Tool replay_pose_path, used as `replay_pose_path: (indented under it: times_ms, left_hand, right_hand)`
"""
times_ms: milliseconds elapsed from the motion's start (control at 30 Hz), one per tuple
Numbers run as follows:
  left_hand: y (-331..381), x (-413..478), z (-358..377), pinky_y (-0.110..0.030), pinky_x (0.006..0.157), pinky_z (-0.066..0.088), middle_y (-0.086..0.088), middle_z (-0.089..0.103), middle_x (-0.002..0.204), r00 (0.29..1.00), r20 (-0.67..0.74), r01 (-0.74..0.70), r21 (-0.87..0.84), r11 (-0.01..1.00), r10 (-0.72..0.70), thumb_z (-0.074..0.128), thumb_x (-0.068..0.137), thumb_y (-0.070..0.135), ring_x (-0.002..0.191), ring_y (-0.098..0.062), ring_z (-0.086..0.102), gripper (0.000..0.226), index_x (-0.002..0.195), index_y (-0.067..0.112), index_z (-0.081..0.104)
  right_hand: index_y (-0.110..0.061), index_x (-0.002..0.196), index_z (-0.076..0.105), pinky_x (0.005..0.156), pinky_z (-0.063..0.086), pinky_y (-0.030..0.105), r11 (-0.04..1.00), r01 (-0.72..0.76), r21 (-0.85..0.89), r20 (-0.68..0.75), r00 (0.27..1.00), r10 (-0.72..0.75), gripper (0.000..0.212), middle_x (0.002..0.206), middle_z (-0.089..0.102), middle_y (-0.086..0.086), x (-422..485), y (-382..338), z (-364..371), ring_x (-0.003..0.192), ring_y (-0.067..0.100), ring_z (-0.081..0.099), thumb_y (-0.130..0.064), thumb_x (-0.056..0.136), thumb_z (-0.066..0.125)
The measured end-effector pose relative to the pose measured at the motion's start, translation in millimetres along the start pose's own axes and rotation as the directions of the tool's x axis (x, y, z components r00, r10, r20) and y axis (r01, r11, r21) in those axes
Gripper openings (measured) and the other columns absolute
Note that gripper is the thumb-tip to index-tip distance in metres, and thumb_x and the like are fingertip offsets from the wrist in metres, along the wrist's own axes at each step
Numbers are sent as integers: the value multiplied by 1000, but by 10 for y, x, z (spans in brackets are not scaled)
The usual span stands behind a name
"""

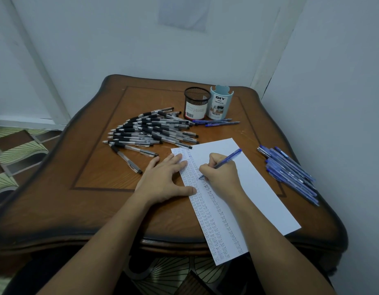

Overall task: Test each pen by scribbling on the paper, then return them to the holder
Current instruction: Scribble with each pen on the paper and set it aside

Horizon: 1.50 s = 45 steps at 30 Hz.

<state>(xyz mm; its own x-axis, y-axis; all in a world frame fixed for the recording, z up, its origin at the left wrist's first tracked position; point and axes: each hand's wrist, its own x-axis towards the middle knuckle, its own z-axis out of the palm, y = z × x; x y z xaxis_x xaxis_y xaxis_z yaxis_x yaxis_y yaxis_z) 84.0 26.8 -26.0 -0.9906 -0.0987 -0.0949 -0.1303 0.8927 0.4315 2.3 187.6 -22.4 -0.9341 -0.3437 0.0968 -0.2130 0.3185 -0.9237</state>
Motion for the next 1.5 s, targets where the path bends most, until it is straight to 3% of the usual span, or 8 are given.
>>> replay_pose_path:
  times_ms: [267, 500, 600, 700, 1100, 1167, 1300, 1500]
  left_hand:
    - [-14, 10, 5, -38, 120, -6, 13, 11, 163, 1000, 4, 3, 5, 1000, -3, 45, 60, 88, 148, -2, 4, 108, 152, 33, 29]
    - [10, 9, -17, -38, 120, -6, 13, 10, 163, 1000, 23, 3, 10, 1000, -3, 30, 49, 94, 149, -3, 3, 120, 153, 34, 27]
    - [10, 3, -11, -38, 120, -7, 13, 10, 163, 1000, 22, 3, 18, 1000, -3, 34, 53, 92, 149, -2, 3, 116, 153, 34, 27]
    - [0, -3, -1, -37, 119, -7, 14, 10, 163, 1000, 12, 2, 8, 1000, -2, 38, 56, 91, 148, -1, 3, 113, 153, 34, 27]
    - [-17, -8, -10, -38, 119, -8, 13, 8, 163, 1000, 24, -3, 14, 1000, 2, 50, 68, 85, 148, -2, 2, 102, 153, 33, 26]
    - [-18, -11, -8, -38, 120, -7, 14, 8, 163, 1000, 22, -6, 10, 1000, 6, 49, 67, 86, 148, -2, 2, 104, 153, 33, 26]
    - [-18, -3, -2, -38, 120, -7, 14, 9, 163, 1000, 17, -8, 1, 1000, 8, 32, 53, 93, 148, -2, 2, 116, 153, 34, 26]
    - [-25, -4, 0, -37, 120, -7, 14, 9, 163, 1000, 6, -12, -2, 1000, 12, 32, 53, 93, 148, -1, 2, 117, 153, 34, 26]
  right_hand:
    - [-14, 56, 37, 50, 37, 22, 1000, 0, -4, -19, 1000, 0, 39, 54, 39, 2, 36, 26, -2, 54, 13, 43, 0, 81, 65]
    - [-12, 69, 51, 49, 32, 26, 785, -268, 559, 18, 950, 312, 33, 50, 50, 3, 160, -34, -181, 53, 15, 42, -14, 102, 51]
    - [-21, 103, 59, 49, 29, 28, 828, -335, 449, 84, 939, 334, 32, 45, 46, 0, 165, -72, -200, 43, 11, 40, -46, 104, 39]
    - [-22, 121, 60, 45, 28, 26, 890, -291, 352, 131, 956, 261, 44, 44, 45, -1, 163, -90, -199, 38, 9, 38, -49, 105, 29]
    - [-13, 105, 57, 46, 27, 27, 814, -350, 463, 270, 931, 247, 28, 53, 45, 4, 199, -279, -358, 43, 15, 35, -30, 108, 35]
    - [-14, 106, 57, 46, 30, 27, 848, -348, 400, 271, 929, 253, 28, 55, 49, 5, 213, -269, -371, 44, 15, 40, -31, 108, 35]
    - [-20, 102, 64, 55, 36, 29, 981, -169, -91, 95, 979, 178, 23, 67, 57, -1, 334, -179, -539, 60, 15, 47, -30, 105, 44]
    - [-10, 119, 66, 66, 40, 30, 850, -102, -517, -86, 994, 67, 24, 94, 65, 6, 483, -51, -1310, 76, 18, 56, -12, 102, 50]
